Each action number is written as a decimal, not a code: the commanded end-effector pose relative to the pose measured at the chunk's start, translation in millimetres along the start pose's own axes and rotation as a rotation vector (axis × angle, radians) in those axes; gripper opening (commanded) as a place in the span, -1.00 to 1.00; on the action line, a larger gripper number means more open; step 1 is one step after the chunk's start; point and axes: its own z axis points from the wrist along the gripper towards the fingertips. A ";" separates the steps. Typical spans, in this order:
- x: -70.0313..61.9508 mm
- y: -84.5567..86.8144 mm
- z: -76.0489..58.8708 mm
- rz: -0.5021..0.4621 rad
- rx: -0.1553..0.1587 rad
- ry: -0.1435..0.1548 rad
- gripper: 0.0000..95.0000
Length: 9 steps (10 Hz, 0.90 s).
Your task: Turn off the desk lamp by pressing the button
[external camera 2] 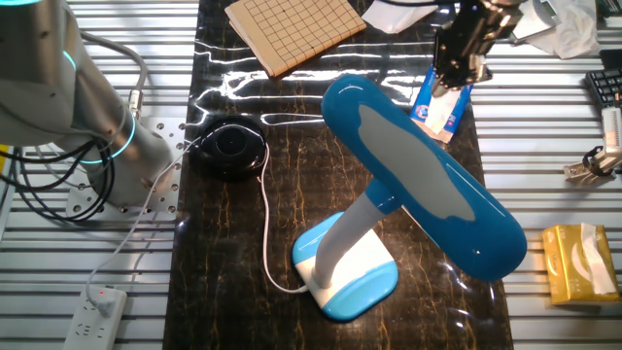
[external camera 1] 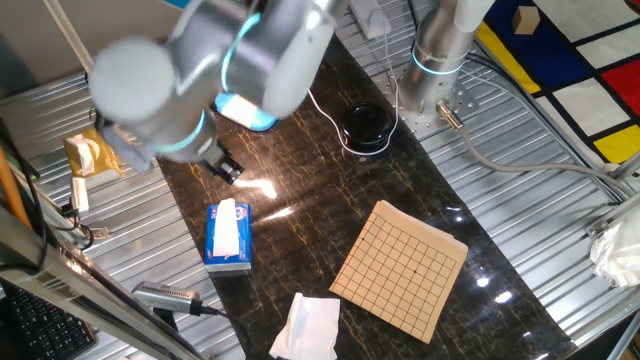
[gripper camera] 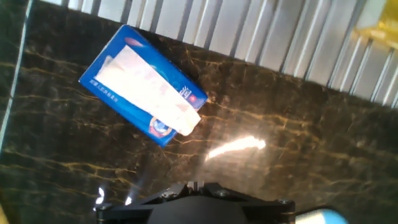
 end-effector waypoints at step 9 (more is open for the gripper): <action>6.7 -60.3 72.6 -0.228 0.090 0.076 -1.00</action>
